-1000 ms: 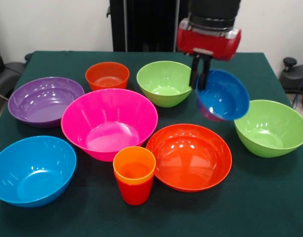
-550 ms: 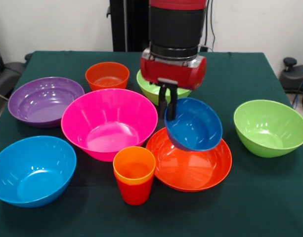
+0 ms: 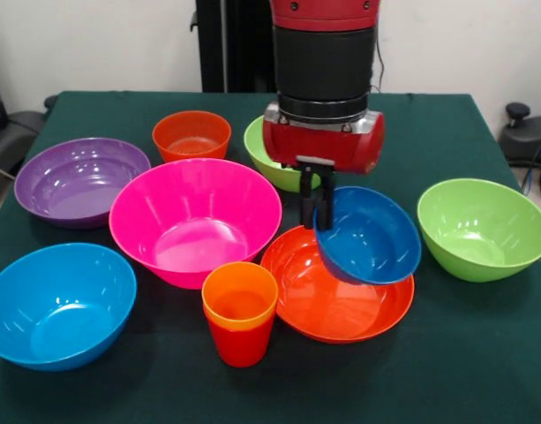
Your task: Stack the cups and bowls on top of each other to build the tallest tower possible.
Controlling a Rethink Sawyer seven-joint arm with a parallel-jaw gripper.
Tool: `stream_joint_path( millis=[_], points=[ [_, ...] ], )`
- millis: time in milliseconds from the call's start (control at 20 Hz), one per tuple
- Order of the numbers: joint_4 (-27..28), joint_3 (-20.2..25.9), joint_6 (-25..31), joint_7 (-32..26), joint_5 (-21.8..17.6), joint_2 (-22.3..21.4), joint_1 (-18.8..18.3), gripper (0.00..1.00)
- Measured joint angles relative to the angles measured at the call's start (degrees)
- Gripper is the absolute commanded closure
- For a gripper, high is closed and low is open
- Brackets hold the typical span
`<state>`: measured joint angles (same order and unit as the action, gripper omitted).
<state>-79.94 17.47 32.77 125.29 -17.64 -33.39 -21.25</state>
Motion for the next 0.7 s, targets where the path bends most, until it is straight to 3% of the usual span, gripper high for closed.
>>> stream_joint_path(
  millis=[700],
  points=[
    [4.9, 3.4, 14.1, 0.0, 1.4, 0.2, 0.4, 1.0]
  ],
)
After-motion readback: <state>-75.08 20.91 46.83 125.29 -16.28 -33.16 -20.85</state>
